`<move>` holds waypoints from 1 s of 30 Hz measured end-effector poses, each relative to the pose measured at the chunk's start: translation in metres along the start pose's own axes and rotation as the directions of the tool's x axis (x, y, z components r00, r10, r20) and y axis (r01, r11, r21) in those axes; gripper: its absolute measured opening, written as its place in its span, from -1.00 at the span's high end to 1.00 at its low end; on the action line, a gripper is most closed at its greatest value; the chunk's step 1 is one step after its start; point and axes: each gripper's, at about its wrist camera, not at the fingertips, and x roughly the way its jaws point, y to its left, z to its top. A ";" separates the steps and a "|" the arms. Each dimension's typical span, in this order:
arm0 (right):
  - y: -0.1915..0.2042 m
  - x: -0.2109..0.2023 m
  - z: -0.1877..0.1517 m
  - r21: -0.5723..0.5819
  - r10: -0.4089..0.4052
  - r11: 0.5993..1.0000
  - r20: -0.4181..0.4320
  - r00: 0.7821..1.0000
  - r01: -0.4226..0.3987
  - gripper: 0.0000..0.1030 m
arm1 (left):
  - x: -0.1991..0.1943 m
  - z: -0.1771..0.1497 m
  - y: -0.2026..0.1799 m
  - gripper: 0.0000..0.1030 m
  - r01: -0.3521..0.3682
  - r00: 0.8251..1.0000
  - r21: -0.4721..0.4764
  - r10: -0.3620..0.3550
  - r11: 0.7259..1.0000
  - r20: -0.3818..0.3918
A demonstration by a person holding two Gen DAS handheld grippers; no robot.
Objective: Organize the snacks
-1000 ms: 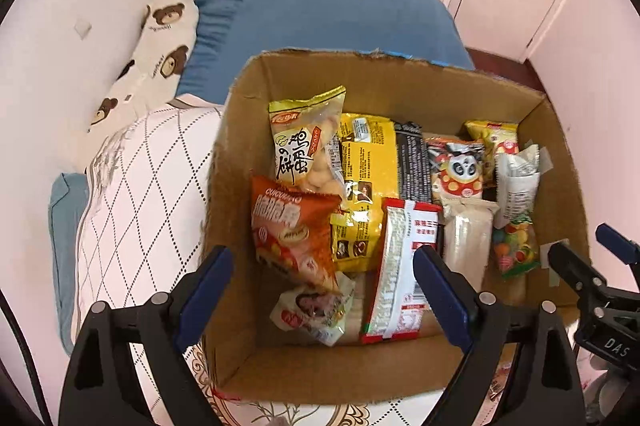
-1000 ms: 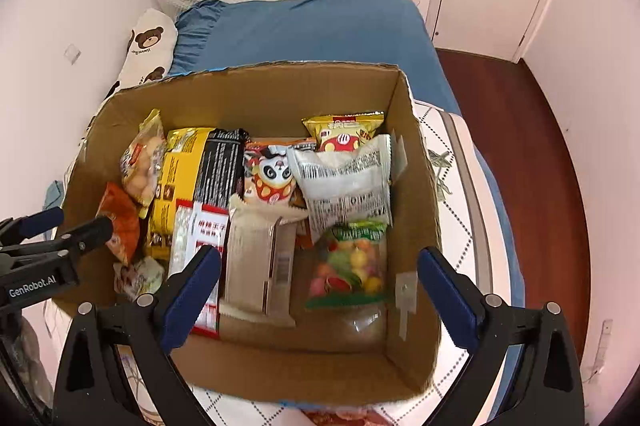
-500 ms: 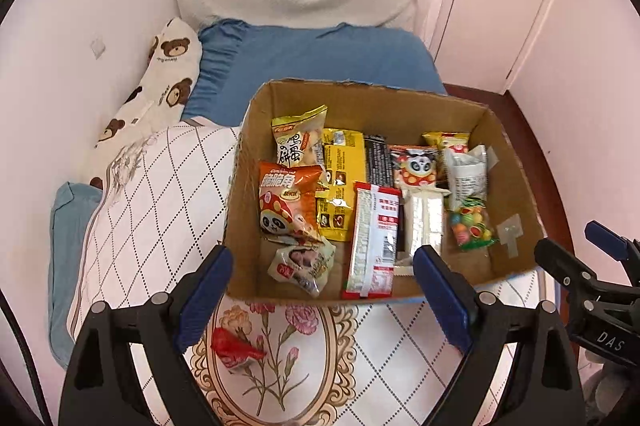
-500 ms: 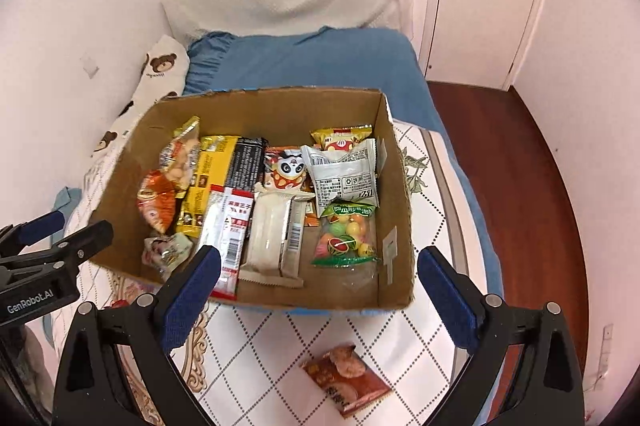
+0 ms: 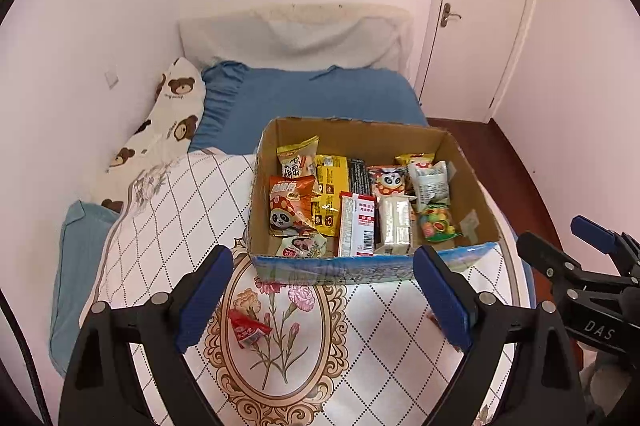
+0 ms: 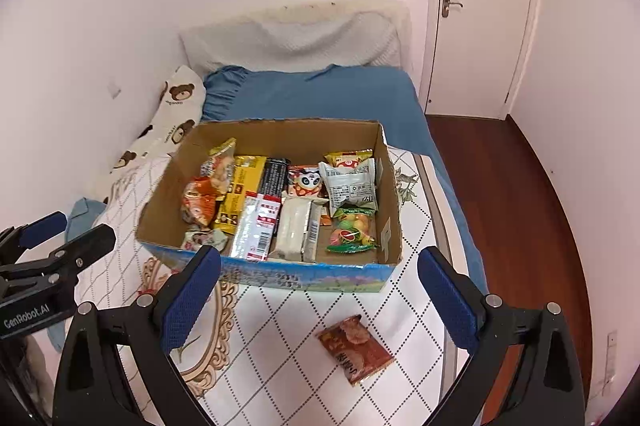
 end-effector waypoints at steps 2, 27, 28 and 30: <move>0.001 -0.012 -0.003 0.005 0.010 1.000 0.015 1.000 -0.010 -0.96 | -0.009 -0.003 -0.002 -0.79 -0.002 1.000 0.004 0.002 1.000 0.021; -0.067 0.210 -0.141 0.069 -0.015 0.996 -0.520 0.854 0.059 -1.00 | 0.164 -0.150 0.014 -0.79 -0.144 0.912 0.016 0.139 0.989 -0.387; -0.065 0.214 -0.143 0.046 -0.024 0.997 -0.524 0.851 0.057 -1.00 | 0.172 -0.157 0.012 -0.79 -0.140 0.903 0.021 0.136 0.990 -0.407; -0.060 0.221 -0.145 -0.006 -0.053 0.998 -0.532 0.845 0.059 -1.00 | 0.188 -0.170 0.008 -0.79 -0.138 0.885 0.031 0.138 0.990 -0.444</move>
